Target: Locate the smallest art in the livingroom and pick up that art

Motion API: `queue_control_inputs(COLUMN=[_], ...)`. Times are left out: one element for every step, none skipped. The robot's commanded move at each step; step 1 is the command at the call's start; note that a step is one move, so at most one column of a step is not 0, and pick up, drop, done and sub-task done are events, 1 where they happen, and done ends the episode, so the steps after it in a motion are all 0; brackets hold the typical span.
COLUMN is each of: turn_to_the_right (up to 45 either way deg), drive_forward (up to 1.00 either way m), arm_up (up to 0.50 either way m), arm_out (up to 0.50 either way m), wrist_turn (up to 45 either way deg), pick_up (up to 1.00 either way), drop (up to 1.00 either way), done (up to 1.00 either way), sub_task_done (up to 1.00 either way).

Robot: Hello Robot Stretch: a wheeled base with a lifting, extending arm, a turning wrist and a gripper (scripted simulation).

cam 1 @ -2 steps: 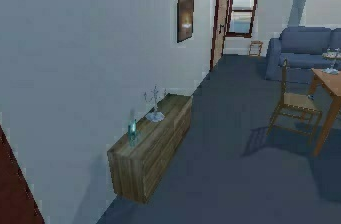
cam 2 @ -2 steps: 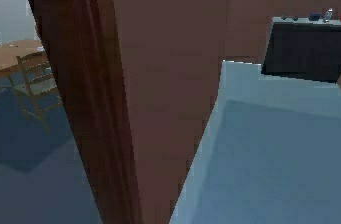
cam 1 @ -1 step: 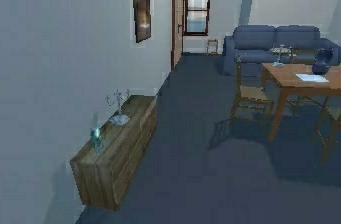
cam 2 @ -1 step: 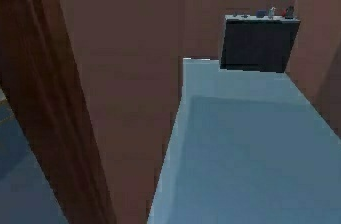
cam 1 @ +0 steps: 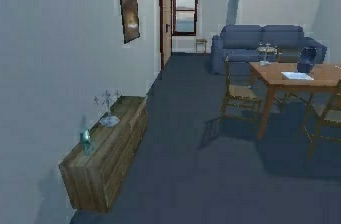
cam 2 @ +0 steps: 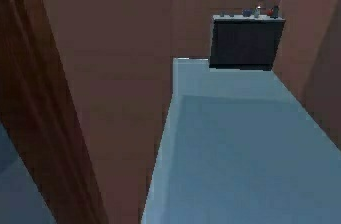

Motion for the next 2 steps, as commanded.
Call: queue_control_inputs(turn_to_the_right=[0.0,0.0], drive_forward=[1.00,0.95], arm_up=[0.00,0.00], arm_out=[0.00,0.00], wrist_turn=[0.0,0.0], pick_up=[0.00,0.00], drop=[0.00,0.00], done=[0.00,0.00], sub_task_done=[0.00,0.00])
